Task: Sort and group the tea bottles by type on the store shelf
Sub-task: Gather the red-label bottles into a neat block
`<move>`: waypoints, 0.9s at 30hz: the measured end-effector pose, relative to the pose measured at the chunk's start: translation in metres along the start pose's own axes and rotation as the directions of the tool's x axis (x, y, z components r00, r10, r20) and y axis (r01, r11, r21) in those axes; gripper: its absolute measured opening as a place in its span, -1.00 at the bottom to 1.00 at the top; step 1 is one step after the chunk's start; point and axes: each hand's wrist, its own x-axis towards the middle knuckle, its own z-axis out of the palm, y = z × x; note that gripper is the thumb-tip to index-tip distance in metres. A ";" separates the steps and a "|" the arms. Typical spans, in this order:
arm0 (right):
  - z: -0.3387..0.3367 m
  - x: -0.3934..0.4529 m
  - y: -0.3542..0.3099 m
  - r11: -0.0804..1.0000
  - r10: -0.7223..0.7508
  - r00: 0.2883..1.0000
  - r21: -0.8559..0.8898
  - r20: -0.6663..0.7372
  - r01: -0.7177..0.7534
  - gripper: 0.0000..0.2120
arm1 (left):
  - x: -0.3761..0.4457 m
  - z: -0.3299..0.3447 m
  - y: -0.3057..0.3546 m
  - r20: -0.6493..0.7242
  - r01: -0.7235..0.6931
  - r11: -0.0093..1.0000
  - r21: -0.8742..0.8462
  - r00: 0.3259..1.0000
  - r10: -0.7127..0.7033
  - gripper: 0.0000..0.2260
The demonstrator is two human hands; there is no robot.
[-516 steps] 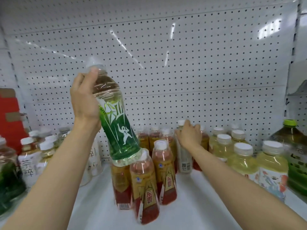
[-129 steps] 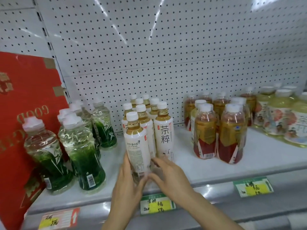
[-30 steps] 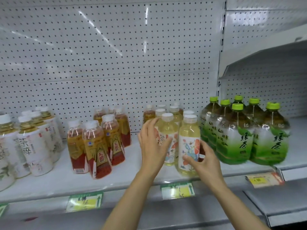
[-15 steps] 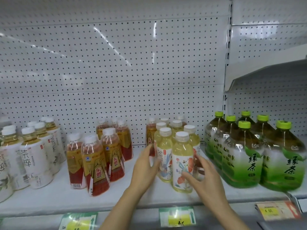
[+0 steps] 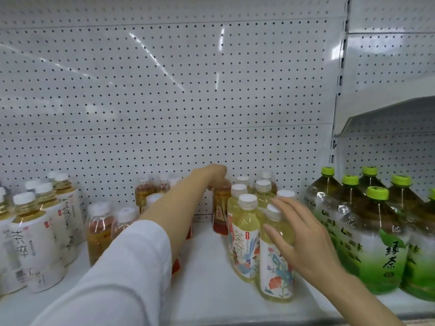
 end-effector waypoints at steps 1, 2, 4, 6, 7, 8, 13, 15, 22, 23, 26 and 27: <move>0.000 0.001 0.001 1.000 -0.019 1.000 0.006 -0.010 0.019 -0.48 | 0.006 0.002 0.001 0.011 -0.011 1.000 0.029 1.000 0.011 -0.47; 0.000 0.002 0.003 0.999 -0.028 0.999 0.020 -0.023 0.029 -0.50 | 0.011 0.003 0.001 0.006 -0.030 0.998 0.053 1.000 0.030 -0.47; -0.005 0.009 0.004 0.997 -0.009 0.999 0.083 -0.032 0.011 -0.53 | 0.016 0.000 -0.001 -0.001 -0.063 0.997 0.053 0.998 0.063 -0.50; -0.011 0.023 0.004 0.991 0.011 0.999 0.136 -0.039 -0.006 -0.57 | 0.014 -0.011 -0.007 0.019 -0.092 0.996 0.022 0.996 0.092 -0.51; -0.015 0.034 0.005 0.990 0.019 0.999 0.141 -0.046 -0.012 -0.58 | 0.011 -0.019 -0.012 0.029 -0.104 0.995 0.009 0.994 0.104 -0.52; -0.018 0.047 0.008 0.991 0.031 0.999 0.135 -0.042 -0.025 -0.60 | 0.006 -0.028 -0.019 0.021 -0.119 0.993 -0.008 0.993 0.119 -0.53; -0.011 0.124 0.033 0.970 0.236 0.943 -0.006 0.235 -0.241 -0.69 | -0.025 -0.088 -0.063 -0.094 -0.120 0.985 -0.125 0.990 0.108 -0.54; 0.007 0.148 0.050 0.947 0.307 0.878 -0.024 0.367 -0.321 -0.63 | -0.041 -0.111 -0.082 -0.139 -0.102 0.976 -0.192 0.987 0.076 -0.62; 0.062 0.183 0.086 0.909 0.397 0.645 -0.186 0.653 -0.372 -0.40 | -0.095 -0.146 -0.137 -0.202 -0.020 0.882 -0.470 0.976 -0.085 -0.75; 0.067 0.184 0.089 0.912 0.396 0.639 -0.200 0.660 -0.359 -0.42 | -0.101 -0.148 -0.143 -0.210 -0.011 0.876 -0.481 0.972 -0.103 -0.76; 0.074 0.186 0.095 0.903 0.413 0.637 -0.201 0.652 -0.379 -0.45 | -0.114 -0.150 -0.157 -0.243 -0.010 0.843 -0.538 0.959 -0.144 -0.83; 0.076 0.186 0.096 0.897 0.421 0.643 -0.186 0.640 -0.401 -0.46 | -0.118 -0.151 -0.162 -0.258 -0.018 0.832 -0.554 0.954 -0.151 -0.84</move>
